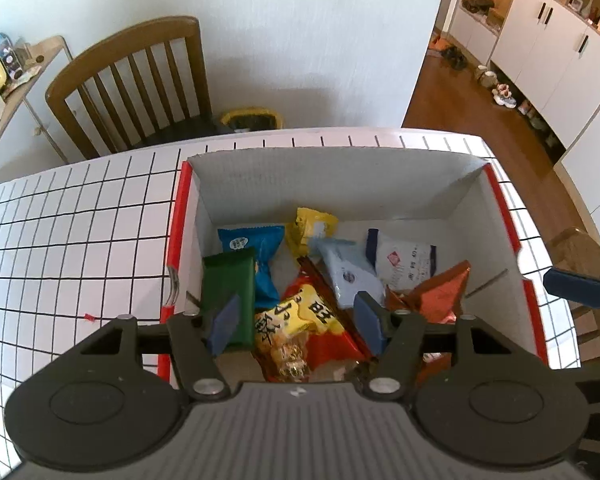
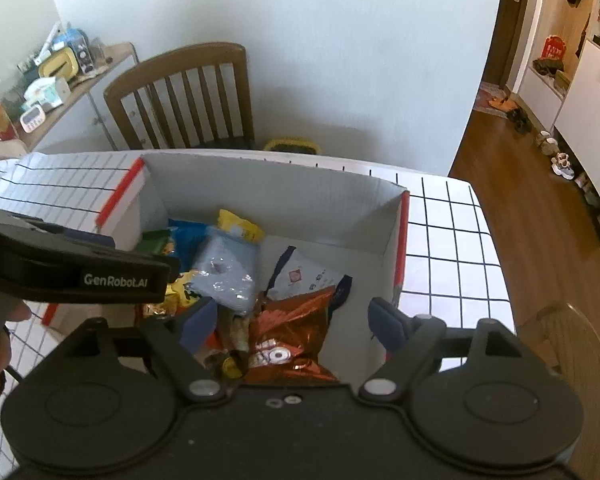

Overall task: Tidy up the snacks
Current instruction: 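Open both tools and withdraw them from the box toward remaining snacks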

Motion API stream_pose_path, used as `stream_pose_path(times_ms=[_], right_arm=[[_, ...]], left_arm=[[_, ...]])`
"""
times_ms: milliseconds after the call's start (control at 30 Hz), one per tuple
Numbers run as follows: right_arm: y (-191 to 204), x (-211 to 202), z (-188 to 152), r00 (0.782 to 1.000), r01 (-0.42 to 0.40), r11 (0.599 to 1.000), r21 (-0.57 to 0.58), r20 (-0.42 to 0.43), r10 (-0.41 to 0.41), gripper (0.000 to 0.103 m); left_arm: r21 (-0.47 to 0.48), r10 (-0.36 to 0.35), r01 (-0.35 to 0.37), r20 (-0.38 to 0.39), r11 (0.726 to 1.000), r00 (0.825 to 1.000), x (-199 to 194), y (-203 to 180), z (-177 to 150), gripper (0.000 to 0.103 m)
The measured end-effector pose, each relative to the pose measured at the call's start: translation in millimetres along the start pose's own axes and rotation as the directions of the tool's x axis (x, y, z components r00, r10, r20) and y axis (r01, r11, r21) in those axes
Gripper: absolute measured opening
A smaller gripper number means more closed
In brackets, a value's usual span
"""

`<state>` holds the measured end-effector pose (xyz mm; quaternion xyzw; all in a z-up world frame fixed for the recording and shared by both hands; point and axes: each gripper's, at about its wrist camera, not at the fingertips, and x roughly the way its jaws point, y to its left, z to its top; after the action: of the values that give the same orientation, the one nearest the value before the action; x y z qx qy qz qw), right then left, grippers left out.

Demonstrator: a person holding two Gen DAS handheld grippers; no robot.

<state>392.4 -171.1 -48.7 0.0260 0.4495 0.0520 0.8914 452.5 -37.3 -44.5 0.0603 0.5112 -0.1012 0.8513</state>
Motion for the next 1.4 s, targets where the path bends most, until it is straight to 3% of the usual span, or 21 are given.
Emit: stream_pose_path(times_ms=[333, 733, 1000, 1400], right_arm=[[-2, -49, -22, 0.996, -0.050, 0.999, -0.017, 0.072, 0.051, 0.090], [-2, -105, -66, 0.985, -0.111, 0.993, -0.029, 0.128, 0.114, 0.096], [5, -131, -100, 0.976, -0.147, 0.988, -0.050, 0.152, 0.153, 0.101], [21, -139, -143, 0.973, -0.174, 0.983, -0.065, 0.141, 0.182, 0.102]], left_arm=[[0.006, -0.002, 0.002, 0.071, 1.000, 0.997, -52, -16, -29, 0.063], [0.007, -0.024, 0.023, 0.166, 1.000, 0.986, -111, -31, -92, 0.064], [-0.019, -0.036, 0.040, 0.199, 0.999, 0.979, -137, -23, -135, 0.078], [-0.081, -0.054, 0.070, 0.187, 0.994, 0.981, -142, 3, -192, 0.086]])
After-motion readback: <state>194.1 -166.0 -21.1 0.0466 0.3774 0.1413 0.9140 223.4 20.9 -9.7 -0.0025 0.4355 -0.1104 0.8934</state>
